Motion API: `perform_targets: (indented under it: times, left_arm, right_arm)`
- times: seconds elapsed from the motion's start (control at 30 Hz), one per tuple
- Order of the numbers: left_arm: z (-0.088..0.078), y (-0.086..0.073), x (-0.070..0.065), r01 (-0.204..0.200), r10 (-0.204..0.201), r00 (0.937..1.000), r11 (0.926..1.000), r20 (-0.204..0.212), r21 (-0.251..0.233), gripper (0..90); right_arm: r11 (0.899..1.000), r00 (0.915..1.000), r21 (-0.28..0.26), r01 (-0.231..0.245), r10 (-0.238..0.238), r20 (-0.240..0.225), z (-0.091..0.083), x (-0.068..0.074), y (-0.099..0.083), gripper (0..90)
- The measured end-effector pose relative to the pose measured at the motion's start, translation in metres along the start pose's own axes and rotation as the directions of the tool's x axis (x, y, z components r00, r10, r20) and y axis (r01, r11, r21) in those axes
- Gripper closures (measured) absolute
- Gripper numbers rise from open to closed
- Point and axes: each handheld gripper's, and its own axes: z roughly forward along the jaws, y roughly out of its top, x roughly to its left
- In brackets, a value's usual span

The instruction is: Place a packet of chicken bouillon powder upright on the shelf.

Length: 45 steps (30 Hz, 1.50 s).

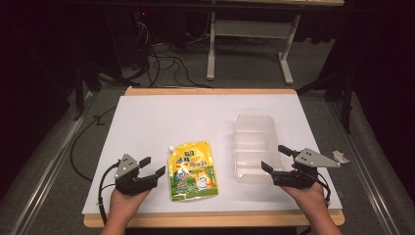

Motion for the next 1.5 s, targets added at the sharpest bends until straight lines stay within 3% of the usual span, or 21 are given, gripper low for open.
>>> perform_targets:
  times: [0.13, 0.27, 0.47, 0.6, 0.77, 0.97, 1.03, 1.23, 1.33, 1.4, 1.5]
  left_arm:
    - [0.004, 0.001, -0.005, -0.024, 0.024, 0.9996, 0.9997, 0.014, 0.004, 33.0]
    - [0.007, -0.001, -0.005, -0.032, 0.031, 0.9993, 0.9993, 0.021, 0.017, 33.7]
    - [0.010, -0.005, -0.002, -0.033, 0.032, 0.9993, 0.9987, 0.021, 0.038, 33.0]
    - [0.018, -0.006, 0.003, 0.026, -0.028, 0.9993, 0.9971, 0.025, 0.072, 33.8]
    - [0.033, -0.006, 0.014, 0.099, -0.102, 0.9945, 0.9890, 0.022, 0.110, 34.8]
    - [0.055, -0.004, 0.028, 0.192, -0.199, 0.9794, 0.9709, 0.035, 0.143, 36.6]
    - [0.063, -0.003, 0.033, 0.232, -0.242, 0.9693, 0.9601, 0.044, 0.156, 37.8]
    - [0.083, 0.000, 0.040, 0.281, -0.294, 0.9547, 0.9402, 0.046, 0.193, 40.4]
    - [0.090, -0.001, 0.046, 0.322, -0.341, 0.9384, 0.9235, 0.059, 0.208, 41.6]
    - [0.091, -0.001, 0.050, 0.339, -0.361, 0.9292, 0.9171, 0.077, 0.209, 44.0]
    - [0.090, -0.002, 0.053, 0.345, -0.375, 0.9208, 0.9107, 0.106, 0.227, 46.6]
  right_arm:
    - [1.000, 0.9999, 0.006, 0.017, -0.017, -0.003, 0.001, 0.000, -0.003, 14.4]
    - [1.000, 0.9999, -0.001, -0.015, 0.015, 0.006, -0.002, -0.001, -0.003, 13.3]
    - [1.000, 0.9999, 0.008, -0.013, 0.013, 0.000, 0.001, -0.003, -0.004, 13.3]
    - [1.000, 1.0000, 0.014, -0.008, 0.008, -0.004, 0.001, -0.002, -0.005, 13.7]
    - [1.000, 0.9999, 0.019, 0.000, 0.000, -0.014, 0.003, -0.002, -0.006, 14.3]
    - [1.000, 0.9999, 0.028, -0.004, 0.004, -0.014, 0.005, -0.002, -0.007, 14.4]
    - [1.000, 0.9999, 0.027, -0.003, 0.003, -0.016, 0.005, -0.002, -0.007, 14.5]
    - [1.000, 0.9997, 0.029, -0.001, 0.002, -0.025, 0.006, 0.000, -0.008, 14.6]
    - [0.999, 0.9996, 0.034, -0.004, 0.005, -0.026, 0.008, 0.001, -0.008, 14.7]
    - [0.999, 0.9996, 0.038, -0.002, 0.003, -0.029, 0.008, 0.001, -0.009, 14.6]
    - [0.999, 0.9995, 0.041, -0.001, 0.003, -0.031, 0.009, 0.002, -0.009, 14.6]
